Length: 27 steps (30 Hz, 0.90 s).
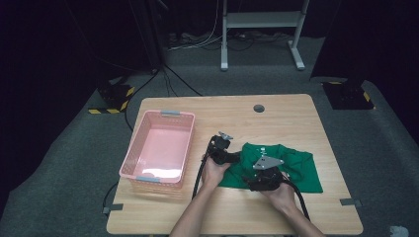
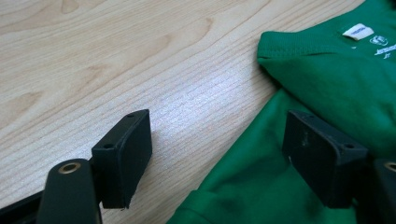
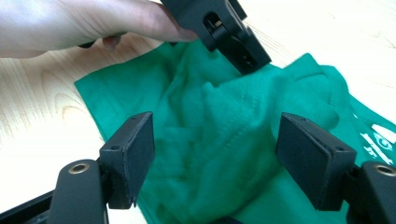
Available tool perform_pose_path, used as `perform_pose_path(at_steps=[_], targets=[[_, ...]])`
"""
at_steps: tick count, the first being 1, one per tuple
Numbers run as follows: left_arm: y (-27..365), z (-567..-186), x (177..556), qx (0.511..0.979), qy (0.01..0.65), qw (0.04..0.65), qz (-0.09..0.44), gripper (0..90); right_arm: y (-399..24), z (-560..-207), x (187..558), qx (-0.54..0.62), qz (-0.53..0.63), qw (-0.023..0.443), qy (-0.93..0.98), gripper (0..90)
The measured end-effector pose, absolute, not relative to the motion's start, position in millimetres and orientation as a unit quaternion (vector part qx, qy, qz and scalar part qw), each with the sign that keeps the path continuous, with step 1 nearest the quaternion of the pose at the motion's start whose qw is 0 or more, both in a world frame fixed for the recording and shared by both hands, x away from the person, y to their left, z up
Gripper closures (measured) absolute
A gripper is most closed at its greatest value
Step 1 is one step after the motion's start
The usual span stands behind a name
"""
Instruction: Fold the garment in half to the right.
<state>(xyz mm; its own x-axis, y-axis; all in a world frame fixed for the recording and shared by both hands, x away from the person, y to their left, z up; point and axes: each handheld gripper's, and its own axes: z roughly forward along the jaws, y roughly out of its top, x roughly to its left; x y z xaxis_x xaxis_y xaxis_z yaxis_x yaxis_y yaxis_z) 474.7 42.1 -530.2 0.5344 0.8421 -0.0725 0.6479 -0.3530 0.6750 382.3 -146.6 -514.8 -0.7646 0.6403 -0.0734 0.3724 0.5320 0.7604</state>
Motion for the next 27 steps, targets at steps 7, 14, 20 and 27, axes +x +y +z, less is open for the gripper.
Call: perform_pose_path(at_steps=[7,14,20,27], targets=[[38.3,-531.8,467.8,0.817,0.440,0.333,0.168,33.1,-136.7,-518.4,375.1,0.283,0.388,0.173,0.860,26.6],[36.2,-530.6,464.9,0.824,0.424,0.339,0.164,50.3,-122.8,-529.6,370.7,0.270,0.364,0.173,0.875,26.1],[33.7,-530.0,463.4,0.828,0.414,0.345,0.156,65.0,-116.1,-534.2,368.5,0.264,0.340,0.191,0.882,31.3],[31.9,-528.4,464.3,0.835,0.407,0.343,0.142,75.8,-115.9,-532.6,367.1,0.264,0.325,0.220,0.881,54.6]])
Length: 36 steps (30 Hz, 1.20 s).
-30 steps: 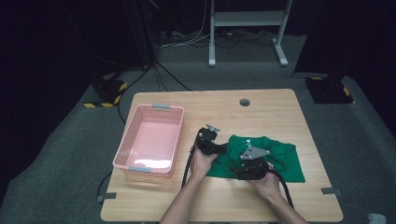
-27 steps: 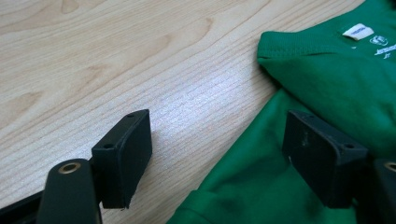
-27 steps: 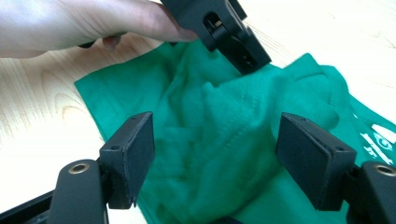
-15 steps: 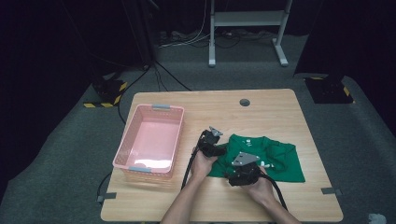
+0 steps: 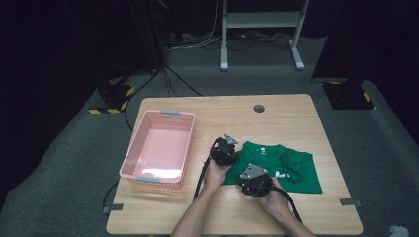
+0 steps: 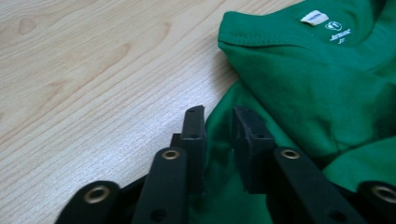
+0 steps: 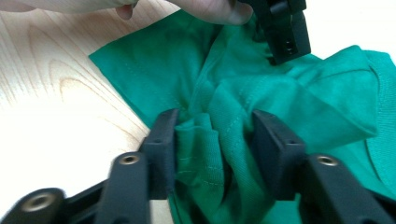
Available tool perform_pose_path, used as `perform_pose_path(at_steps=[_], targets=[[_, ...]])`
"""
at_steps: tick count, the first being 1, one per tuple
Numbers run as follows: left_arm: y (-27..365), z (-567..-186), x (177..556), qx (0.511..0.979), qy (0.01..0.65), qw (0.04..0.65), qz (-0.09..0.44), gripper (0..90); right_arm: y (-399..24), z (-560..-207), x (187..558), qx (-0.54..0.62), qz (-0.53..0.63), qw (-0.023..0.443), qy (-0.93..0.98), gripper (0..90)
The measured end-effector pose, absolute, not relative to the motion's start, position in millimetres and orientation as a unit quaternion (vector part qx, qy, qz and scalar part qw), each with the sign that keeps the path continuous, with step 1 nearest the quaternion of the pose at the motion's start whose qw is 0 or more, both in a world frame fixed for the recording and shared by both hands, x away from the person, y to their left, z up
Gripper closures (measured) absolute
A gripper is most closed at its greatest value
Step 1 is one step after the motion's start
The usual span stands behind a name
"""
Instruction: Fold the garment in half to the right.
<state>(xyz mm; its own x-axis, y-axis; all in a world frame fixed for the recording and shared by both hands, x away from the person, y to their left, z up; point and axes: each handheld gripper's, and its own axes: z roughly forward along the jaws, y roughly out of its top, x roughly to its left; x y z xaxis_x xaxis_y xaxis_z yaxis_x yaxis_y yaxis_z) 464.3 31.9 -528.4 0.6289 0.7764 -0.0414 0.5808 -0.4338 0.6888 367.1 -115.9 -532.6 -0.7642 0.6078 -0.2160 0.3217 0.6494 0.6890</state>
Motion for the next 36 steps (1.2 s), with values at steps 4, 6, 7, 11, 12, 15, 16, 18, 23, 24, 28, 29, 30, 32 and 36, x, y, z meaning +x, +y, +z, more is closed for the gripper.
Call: perform_pose_path(at_steps=[4,6,7,11,12,15,16,18,23,24,28,29,30,32,36], targets=[[30.1,-528.2,463.5,0.840,0.396,0.344,0.142,83.0,-114.8,-532.7,366.3,0.259,0.319,0.229,0.882,65.5],[30.1,-528.1,463.9,0.841,0.395,0.344,0.138,85.4,-113.8,-533.0,365.3,0.255,0.313,0.240,0.883,69.3],[31.0,-528.0,464.6,0.840,0.396,0.345,0.134,86.1,-113.3,-533.0,364.7,0.254,0.309,0.244,0.883,70.6],[38.2,-528.3,468.8,0.829,0.416,0.361,0.095,86.9,-114.7,-531.4,365.5,0.260,0.312,0.238,0.882,74.0],[40.7,-528.3,469.4,0.826,0.420,0.367,0.086,87.1,-116.2,-530.6,366.2,0.263,0.316,0.232,0.882,74.3],[46.8,-525.1,470.0,0.816,0.424,0.386,0.069,87.2,-120.0,-527.7,366.4,0.265,0.325,0.226,0.879,75.0],[48.0,-522.9,469.8,0.814,0.424,0.390,0.067,87.2,-120.7,-526.8,366.0,0.265,0.328,0.226,0.878,75.1],[49.1,-517.4,469.3,0.814,0.420,0.395,0.066,87.2,-122.3,-523.6,364.7,0.267,0.336,0.224,0.875,75.3],[52.4,-504.5,468.2,0.808,0.416,0.413,0.059,87.2,-128.3,-514.4,362.8,0.271,0.358,0.218,0.866,75.6],[53.8,-501.8,468.2,0.804,0.417,0.420,0.054,87.2,-129.5,-512.7,362.7,0.272,0.363,0.217,0.864,75.6],[56.6,-494.6,469.0,0.800,0.418,0.428,0.041,87.2,-134.0,-507.1,361.8,0.275,0.378,0.211,0.858,75.8],[57.2,-492.9,469.5,0.800,0.417,0.429,0.039,87.2,-134.7,-505.8,361.6,0.275,0.381,0.210,0.858,75.8],[57.7,-491.0,469.5,0.797,0.419,0.434,0.036,87.2,-135.2,-504.4,361.6,0.275,0.383,0.210,0.857,75.9],[58.8,-488.2,469.9,0.797,0.418,0.434,0.035,87.1,-135.9,-501.5,361.4,0.275,0.388,0.208,0.855,75.9],[62.2,-481.4,470.2,0.794,0.419,0.439,0.032,87.1,-136.9,-495.0,361.1,0.276,0.400,0.203,0.850,76.0]])
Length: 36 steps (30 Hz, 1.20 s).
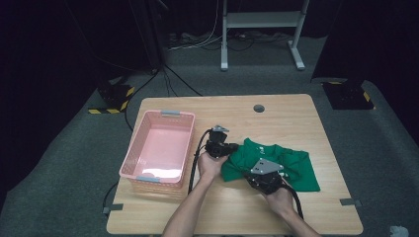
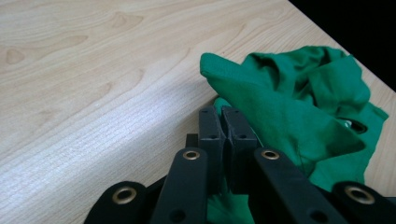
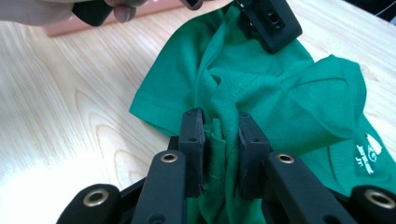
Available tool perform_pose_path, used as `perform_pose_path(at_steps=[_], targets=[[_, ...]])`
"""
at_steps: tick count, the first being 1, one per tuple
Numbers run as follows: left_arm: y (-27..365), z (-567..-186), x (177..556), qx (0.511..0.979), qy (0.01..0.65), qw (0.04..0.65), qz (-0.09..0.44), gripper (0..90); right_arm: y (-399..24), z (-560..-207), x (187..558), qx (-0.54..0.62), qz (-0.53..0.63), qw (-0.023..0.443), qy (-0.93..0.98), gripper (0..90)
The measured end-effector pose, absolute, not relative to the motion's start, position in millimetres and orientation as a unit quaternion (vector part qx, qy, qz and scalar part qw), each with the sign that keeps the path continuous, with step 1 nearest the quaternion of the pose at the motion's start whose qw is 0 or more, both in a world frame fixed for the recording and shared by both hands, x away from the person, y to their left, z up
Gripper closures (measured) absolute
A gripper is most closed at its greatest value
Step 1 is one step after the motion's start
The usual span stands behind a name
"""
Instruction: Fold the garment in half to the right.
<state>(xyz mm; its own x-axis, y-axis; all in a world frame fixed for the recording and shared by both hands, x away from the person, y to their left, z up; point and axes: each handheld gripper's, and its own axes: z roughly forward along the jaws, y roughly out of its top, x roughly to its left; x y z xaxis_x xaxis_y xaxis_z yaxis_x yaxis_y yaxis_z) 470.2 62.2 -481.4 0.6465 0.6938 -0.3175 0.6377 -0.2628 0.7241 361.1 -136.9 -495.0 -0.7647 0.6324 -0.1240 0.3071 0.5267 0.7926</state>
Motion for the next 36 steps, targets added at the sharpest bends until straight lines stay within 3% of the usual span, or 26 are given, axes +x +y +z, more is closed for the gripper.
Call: perform_pose_path(at_steps=[21,31,36], targets=[[93.8,-430.8,463.8,0.810,0.393,0.430,0.072,87.2,-106.6,-456.6,360.9,0.249,0.440,0.188,0.842,76.9],[130.5,-384.6,457.1,0.821,0.405,0.389,0.102,87.1,-66.5,-436.8,361.7,0.225,0.488,0.182,0.823,77.4],[146.8,-369.6,451.2,0.805,0.429,0.394,0.112,86.5,-55.4,-423.8,359.7,0.215,0.514,0.181,0.810,77.5]])
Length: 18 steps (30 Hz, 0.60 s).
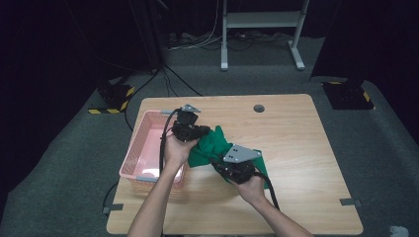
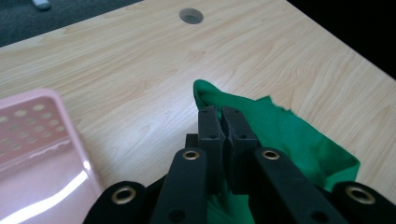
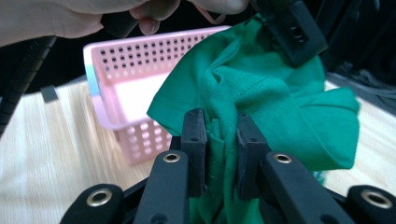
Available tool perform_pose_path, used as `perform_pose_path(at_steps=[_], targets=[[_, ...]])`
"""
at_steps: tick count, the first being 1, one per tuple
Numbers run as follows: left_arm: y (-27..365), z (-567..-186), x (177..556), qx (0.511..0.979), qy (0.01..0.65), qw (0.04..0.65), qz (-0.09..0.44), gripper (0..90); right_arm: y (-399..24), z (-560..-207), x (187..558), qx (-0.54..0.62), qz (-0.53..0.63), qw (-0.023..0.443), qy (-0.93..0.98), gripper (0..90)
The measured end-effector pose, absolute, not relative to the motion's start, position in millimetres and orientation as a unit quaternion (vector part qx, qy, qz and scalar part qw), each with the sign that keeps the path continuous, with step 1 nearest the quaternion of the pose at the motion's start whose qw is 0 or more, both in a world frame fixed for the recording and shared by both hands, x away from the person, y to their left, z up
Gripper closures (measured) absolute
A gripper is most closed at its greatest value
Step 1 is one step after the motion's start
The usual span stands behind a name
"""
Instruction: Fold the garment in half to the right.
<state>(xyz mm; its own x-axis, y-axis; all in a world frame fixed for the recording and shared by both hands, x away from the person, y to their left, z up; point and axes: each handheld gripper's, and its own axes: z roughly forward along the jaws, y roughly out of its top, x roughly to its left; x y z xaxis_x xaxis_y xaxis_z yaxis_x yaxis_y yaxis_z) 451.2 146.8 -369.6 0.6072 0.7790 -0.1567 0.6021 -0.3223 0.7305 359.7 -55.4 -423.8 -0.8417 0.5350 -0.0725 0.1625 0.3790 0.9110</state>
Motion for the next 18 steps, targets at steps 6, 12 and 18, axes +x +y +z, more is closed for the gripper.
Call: perform_pose_path(at_steps=[6,12,18], targets=[[126.5,-395.4,457.4,0.781,0.449,0.422,0.098,86.3,-70.1,-431.9,360.9,0.238,0.512,0.186,0.804,77.5],[90.1,-425.6,470.2,0.779,0.451,0.429,0.074,85.1,-110.5,-453.8,359.6,0.289,0.509,0.179,0.791,77.4],[60.0,-442.6,474.6,0.795,0.437,0.414,0.074,84.7,-138.1,-470.1,358.8,0.318,0.495,0.178,0.789,77.1]])
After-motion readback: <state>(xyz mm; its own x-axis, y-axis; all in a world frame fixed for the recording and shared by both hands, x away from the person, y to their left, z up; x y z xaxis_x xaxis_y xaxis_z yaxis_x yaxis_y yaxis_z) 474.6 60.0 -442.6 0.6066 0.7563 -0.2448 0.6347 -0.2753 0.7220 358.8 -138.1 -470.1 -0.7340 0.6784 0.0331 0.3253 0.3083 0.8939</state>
